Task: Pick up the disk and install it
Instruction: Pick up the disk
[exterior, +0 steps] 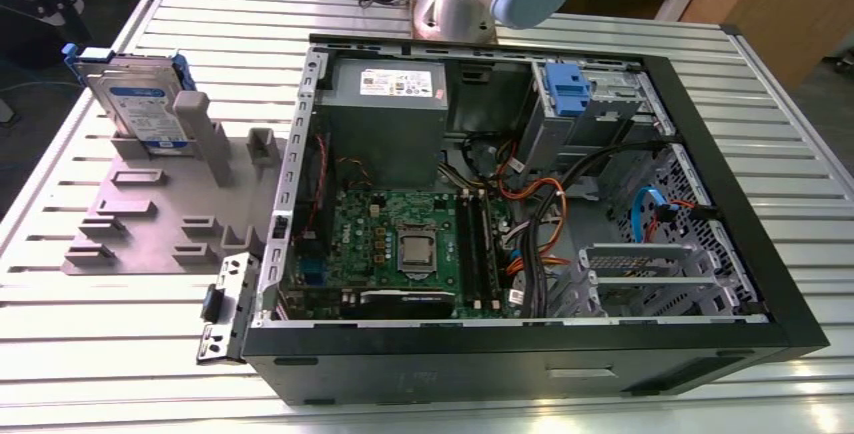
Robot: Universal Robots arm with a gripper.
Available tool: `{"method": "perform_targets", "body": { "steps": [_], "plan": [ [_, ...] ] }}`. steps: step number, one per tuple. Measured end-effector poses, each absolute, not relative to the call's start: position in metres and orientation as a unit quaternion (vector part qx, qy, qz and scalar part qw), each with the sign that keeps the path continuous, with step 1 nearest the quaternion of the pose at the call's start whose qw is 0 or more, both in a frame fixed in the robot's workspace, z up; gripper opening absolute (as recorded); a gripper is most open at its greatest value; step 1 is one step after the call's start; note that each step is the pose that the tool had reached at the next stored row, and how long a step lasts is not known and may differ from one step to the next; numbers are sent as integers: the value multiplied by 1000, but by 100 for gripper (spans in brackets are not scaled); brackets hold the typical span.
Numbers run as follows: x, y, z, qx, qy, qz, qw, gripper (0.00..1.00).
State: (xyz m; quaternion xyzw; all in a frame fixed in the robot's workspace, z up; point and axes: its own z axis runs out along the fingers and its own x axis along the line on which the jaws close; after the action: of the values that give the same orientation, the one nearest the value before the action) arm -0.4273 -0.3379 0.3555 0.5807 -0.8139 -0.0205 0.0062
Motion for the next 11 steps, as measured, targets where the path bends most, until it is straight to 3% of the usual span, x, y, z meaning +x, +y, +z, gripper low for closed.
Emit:
{"method": "perform_targets", "body": {
  "steps": [7, 11],
  "plan": [
    [-427, -338, 353, 599, -800, -30, -6, 11],
    [-427, -338, 353, 614, -789, -32, -7, 11]
  ]
}}
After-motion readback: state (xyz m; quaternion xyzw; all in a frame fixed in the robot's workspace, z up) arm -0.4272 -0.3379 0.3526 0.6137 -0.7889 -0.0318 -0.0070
